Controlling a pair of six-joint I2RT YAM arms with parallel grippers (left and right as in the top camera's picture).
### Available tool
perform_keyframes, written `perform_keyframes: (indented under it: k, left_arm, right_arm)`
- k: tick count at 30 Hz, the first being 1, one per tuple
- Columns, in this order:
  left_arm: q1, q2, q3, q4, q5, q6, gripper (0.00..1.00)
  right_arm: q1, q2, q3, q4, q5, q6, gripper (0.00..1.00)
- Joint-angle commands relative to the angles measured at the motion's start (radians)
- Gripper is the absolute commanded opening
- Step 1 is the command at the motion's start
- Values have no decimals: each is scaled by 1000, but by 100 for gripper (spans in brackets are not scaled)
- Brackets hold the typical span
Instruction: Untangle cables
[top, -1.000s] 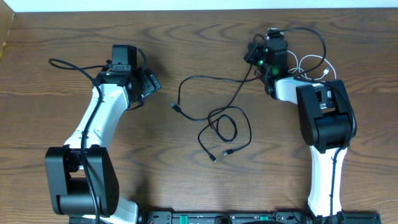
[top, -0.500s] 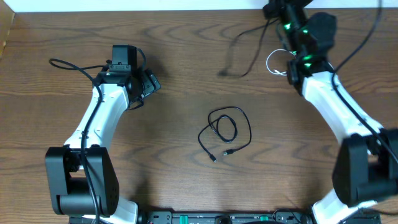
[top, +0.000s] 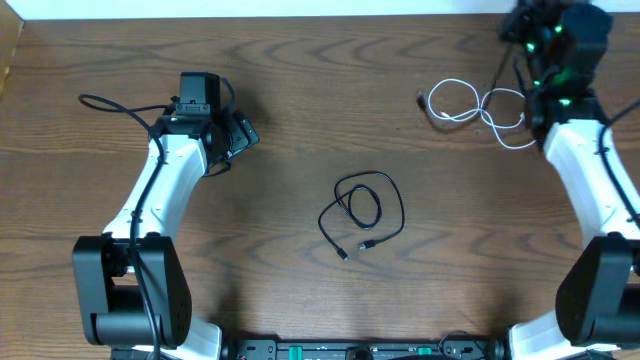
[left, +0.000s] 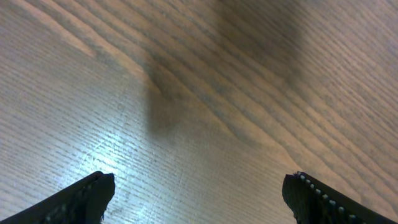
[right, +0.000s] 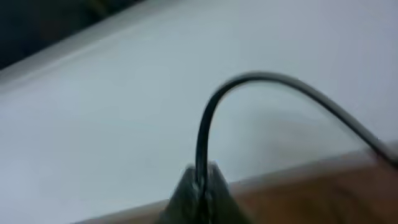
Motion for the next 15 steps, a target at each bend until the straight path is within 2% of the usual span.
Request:
perform_keyframes:
  k: [1, 12, 15]
  left_arm:
    - [3, 9, 2, 0, 0, -2, 91]
    - [3, 9, 2, 1, 0, -6, 91]
    - [3, 9, 2, 1, 0, -6, 91]
  right_arm:
    - [-50, -25, 3, -158, 14, 154, 1]
    - [-196, -78, 3, -819, 19, 163, 1]
    - [-224, -72, 1, -999, 85, 163, 1]
